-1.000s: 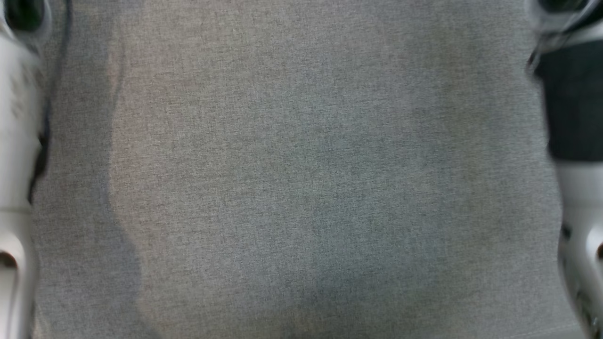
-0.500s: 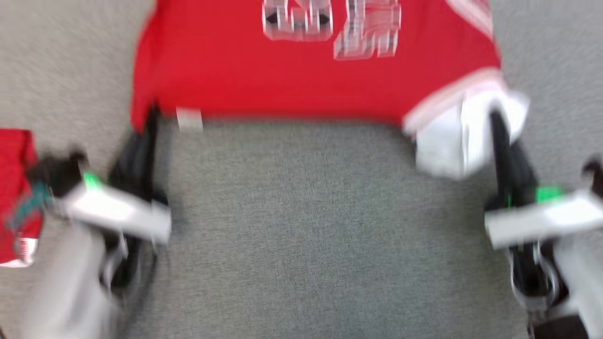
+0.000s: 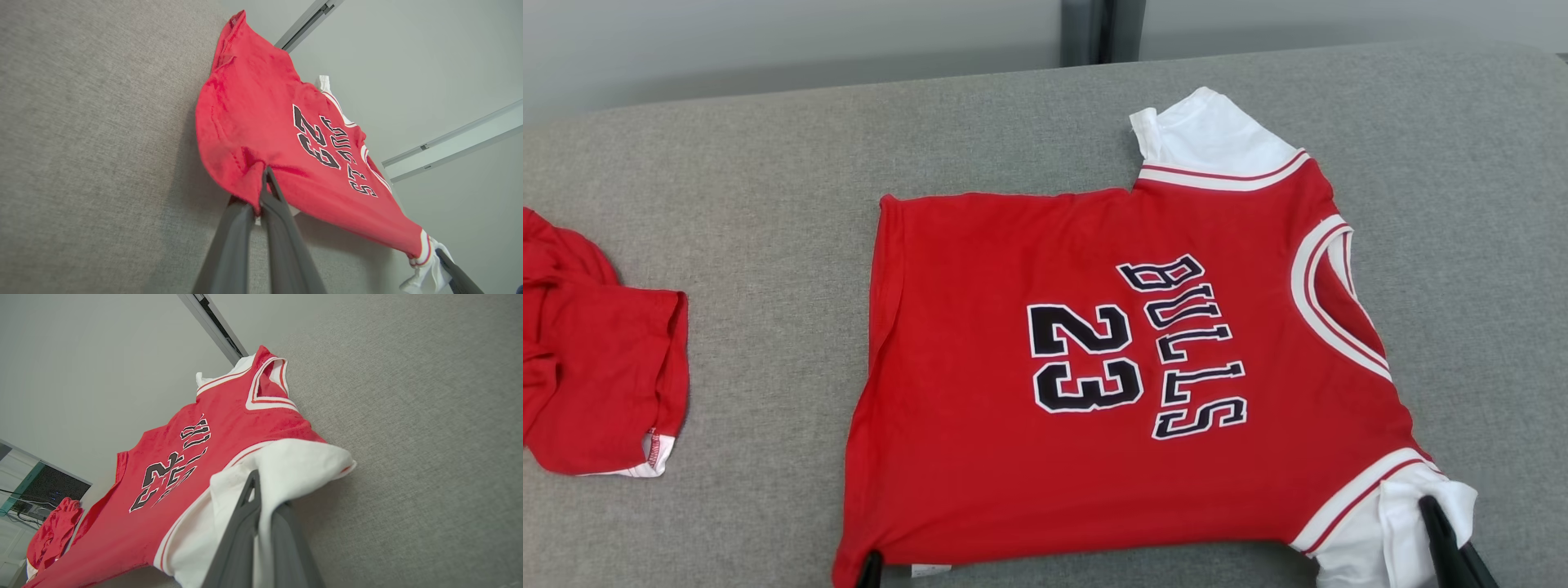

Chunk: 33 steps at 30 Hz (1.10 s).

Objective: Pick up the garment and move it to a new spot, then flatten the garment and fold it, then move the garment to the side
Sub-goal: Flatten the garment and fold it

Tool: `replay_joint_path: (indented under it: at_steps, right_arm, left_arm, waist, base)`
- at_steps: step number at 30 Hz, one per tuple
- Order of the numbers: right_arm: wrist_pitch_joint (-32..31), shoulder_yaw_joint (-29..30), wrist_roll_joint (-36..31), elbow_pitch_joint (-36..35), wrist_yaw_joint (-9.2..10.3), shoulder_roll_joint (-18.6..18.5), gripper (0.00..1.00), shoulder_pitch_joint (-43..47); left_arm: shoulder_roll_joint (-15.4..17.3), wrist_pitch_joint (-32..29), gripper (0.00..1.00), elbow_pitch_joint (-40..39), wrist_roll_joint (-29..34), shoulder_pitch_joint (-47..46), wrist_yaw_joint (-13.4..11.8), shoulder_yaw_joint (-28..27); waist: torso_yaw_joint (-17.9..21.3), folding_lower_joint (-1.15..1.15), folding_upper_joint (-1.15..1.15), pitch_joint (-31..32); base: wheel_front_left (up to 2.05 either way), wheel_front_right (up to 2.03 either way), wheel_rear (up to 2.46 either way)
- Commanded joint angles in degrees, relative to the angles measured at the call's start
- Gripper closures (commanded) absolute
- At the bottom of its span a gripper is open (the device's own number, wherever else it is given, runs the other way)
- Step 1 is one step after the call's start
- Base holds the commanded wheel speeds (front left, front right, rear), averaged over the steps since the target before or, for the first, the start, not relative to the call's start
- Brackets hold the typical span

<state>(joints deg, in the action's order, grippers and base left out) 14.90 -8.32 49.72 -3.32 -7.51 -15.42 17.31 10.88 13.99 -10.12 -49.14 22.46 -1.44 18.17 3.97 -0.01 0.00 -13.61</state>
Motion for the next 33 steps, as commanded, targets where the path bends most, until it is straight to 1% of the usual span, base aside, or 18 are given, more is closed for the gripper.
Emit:
replay_joint_path:
  at_steps: [1,2,5,9,11,13,16,17,19,21,23,25,29,33]
  right_arm:
    - [-0.62,0.73,-0.8,-0.24,0.04,-1.34,1.0,-0.83]
    - [-1.76,0.63,-1.79,0.22,0.04,-1.68,1.0,-1.77]
    - [-6.69,-0.67,-6.05,1.02,0.03,-3.7,1.0,-6.59]
    - [-16.26,-6.07,-14.09,1.75,0.02,-8.06,1.0,-15.11]
    - [-21.41,-9.57,-15.92,2.03,0.02,-9.64,1.0,-19.42]
    - [-25.87,-12.28,-16.01,2.33,0.02,-10.73,1.0,-23.34]
    - [-29.97,-14.62,-15.15,3.65,0.02,-12.03,1.0,-28.26]
    - [-30.8,-15.06,-15.31,4.18,0.02,-12.48,1.0,-29.62]
    - [-31.54,-15.48,-14.92,5.27,0.02,-13.01,1.0,-32.52]
    - [-32.0,-15.69,-14.46,5.74,0.02,-13.13,1.0,-33.71]
    - [-33.79,-17.75,-13.51,7.2,0.02,-14.23,1.0,-37.58]
    - [-34.96,-19.5,-12.91,7.85,0.02,-15.29,1.0,-40.42]
    - [-35.96,-21.61,-11.7,9.6,0.03,-15.83,1.0,-43.97]
    - [-34.53,-23.89,-11.3,12.8,0.03,-15.85,1.0,-48.74]
  left_arm:
    - [1.27,-0.67,1.0,-1.09,0.61,-0.39,-0.67,-0.37]
    - [1.4,-1.73,1.0,-1.69,0.67,-0.72,-0.88,0.24]
    - [3.52,-5.85,1.0,-4.24,1.37,-4.36,-1.57,0.85]
    - [6.48,-11.89,1.0,-6.7,1.97,-10.81,-3.4,-0.4]
    - [7.62,-14.9,1.0,-7.26,1.93,-14.39,-4.37,-0.88]
    - [8.24,-17.35,1.0,-6.83,1.57,-17.7,-5.02,-1.13]
    - [7.87,-20.01,1.0,-4.44,1.28,-22.44,-5.85,-0.84]
    - [7.99,-20.66,1.0,-3.31,1.84,-24.01,-5.97,-0.55]
    - [7.13,-22.0,1.0,-0.68,1.46,-26.76,-6.1,0.26]
    - [7.35,-22.5,1.0,0.69,1.65,-27.97,-6.05,0.38]
    - [7.5,-23.63,1.0,4.43,1.95,-30.78,-5.6,0.8]
    - [7.44,-24.32,1.0,6.29,1.69,-32.42,-5.14,0.95]
    - [7.73,-25.14,1.0,9.38,1.54,-34.38,-4.57,1.25]
    - [7.71,-26.8,1.0,13.05,1.24,-36.62,-3.58,2.24]
  waist:
    - [0.1,0.01,0.0,0.19]
    - [0.31,0.01,0.0,0.4]
    - [0.75,0.01,0.0,0.91]
    - [1.28,0.01,0.0,1.03]
    - [1.43,0.01,0.0,0.96]
    - [1.54,0.01,0.0,0.86]
    - [1.39,0.01,0.0,0.6]
    - [1.29,0.01,0.0,0.46]
    - [1.07,0.01,0.0,0.11]
    - [1.07,0.01,0.0,-0.15]
    - [1.23,0.01,0.0,-0.89]
    - [1.2,0.01,0.0,-1.58]
    - [0.96,0.01,0.0,-2.42]
    - [0.6,0.01,0.0,-3.45]
  base:
    - [0.0,0.0,0.0]
    - [0.0,0.0,0.0]
    - [0.0,0.0,0.0]
    - [0.0,0.0,0.0]
    - [0.0,0.0,0.0]
    - [0.0,0.0,0.0]
    - [0.0,0.0,0.0]
    - [0.0,0.0,0.0]
    - [0.0,0.0,0.0]
    - [0.0,0.0,0.0]
    - [0.0,0.0,0.0]
    - [0.0,0.0,0.0]
    - [0.0,0.0,0.0]
    - [0.0,0.0,0.0]
